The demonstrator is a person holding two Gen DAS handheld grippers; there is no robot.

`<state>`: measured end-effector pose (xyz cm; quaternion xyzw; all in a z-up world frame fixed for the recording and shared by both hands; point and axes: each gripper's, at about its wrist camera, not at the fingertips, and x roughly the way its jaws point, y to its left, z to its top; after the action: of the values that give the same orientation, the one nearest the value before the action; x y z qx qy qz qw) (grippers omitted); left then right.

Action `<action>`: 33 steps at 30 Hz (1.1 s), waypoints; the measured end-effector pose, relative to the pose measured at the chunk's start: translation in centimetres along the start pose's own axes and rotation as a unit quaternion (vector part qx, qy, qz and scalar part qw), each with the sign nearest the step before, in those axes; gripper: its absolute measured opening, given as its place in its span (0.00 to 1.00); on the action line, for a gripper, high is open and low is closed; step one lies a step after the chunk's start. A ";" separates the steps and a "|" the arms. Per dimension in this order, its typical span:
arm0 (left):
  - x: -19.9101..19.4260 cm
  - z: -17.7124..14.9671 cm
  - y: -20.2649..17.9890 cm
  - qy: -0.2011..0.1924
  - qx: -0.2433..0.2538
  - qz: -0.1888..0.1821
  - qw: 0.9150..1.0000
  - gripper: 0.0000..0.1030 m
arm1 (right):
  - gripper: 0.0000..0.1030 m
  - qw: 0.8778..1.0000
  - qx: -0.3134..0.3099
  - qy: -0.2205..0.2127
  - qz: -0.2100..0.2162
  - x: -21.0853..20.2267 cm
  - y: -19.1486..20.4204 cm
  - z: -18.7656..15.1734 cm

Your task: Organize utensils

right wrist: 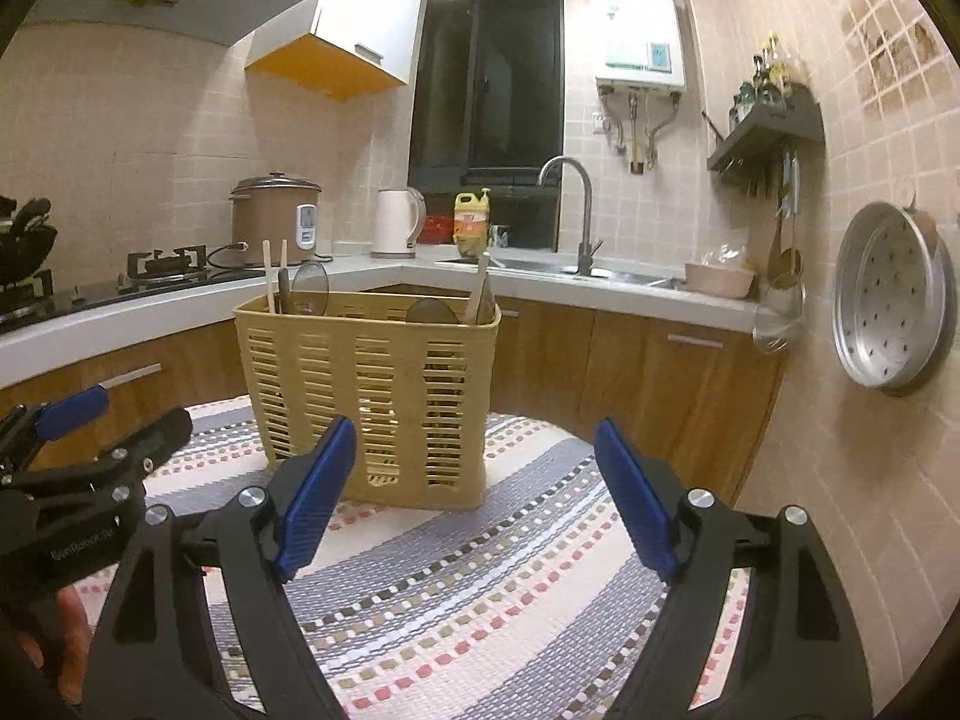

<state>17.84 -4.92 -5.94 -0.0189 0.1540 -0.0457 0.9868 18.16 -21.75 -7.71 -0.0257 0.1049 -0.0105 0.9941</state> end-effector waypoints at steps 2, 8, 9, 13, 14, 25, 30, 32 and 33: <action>0.2 -0.1 0.0 -0.002 0.008 0.014 1.000 0.86 | 0.75 1.000 -0.004 0.010 0.005 0.4 0.2 -0.3; 0.4 -0.2 0.4 0.004 0.005 0.031 1.000 0.89 | 0.75 0.999 -0.001 0.034 0.015 1.3 0.1 -0.7; 0.5 -0.2 0.5 0.005 0.004 0.034 0.999 0.89 | 0.75 0.999 0.002 0.033 0.015 1.3 0.0 -0.6; 0.6 -0.1 1.0 0.008 -0.004 0.045 0.999 0.89 | 0.75 0.999 0.009 0.038 0.015 1.4 -0.4 -0.6; 0.7 -0.1 1.1 0.009 -0.005 0.047 0.999 0.90 | 0.75 0.999 0.011 0.040 0.016 1.4 -0.4 -0.7; 0.6 0.0 1.2 0.008 0.001 0.054 0.999 0.90 | 0.75 0.999 0.007 0.037 0.013 1.3 -0.4 -0.7; 0.7 0.0 1.1 0.011 0.001 0.053 0.999 0.90 | 0.75 0.999 0.009 0.038 0.014 1.3 -0.5 -0.7; 0.6 0.0 1.1 0.011 0.001 0.054 0.999 0.90 | 0.75 0.999 0.011 0.039 0.013 1.3 -0.5 -0.7; 0.6 0.0 1.1 0.010 0.001 0.054 0.998 0.90 | 0.75 0.999 0.012 0.039 0.014 1.3 -0.5 -0.7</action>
<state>18.56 -3.86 -6.17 -0.0090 0.1650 0.0072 0.9862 19.28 -22.33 -8.60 -0.0120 0.1441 0.0014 0.9895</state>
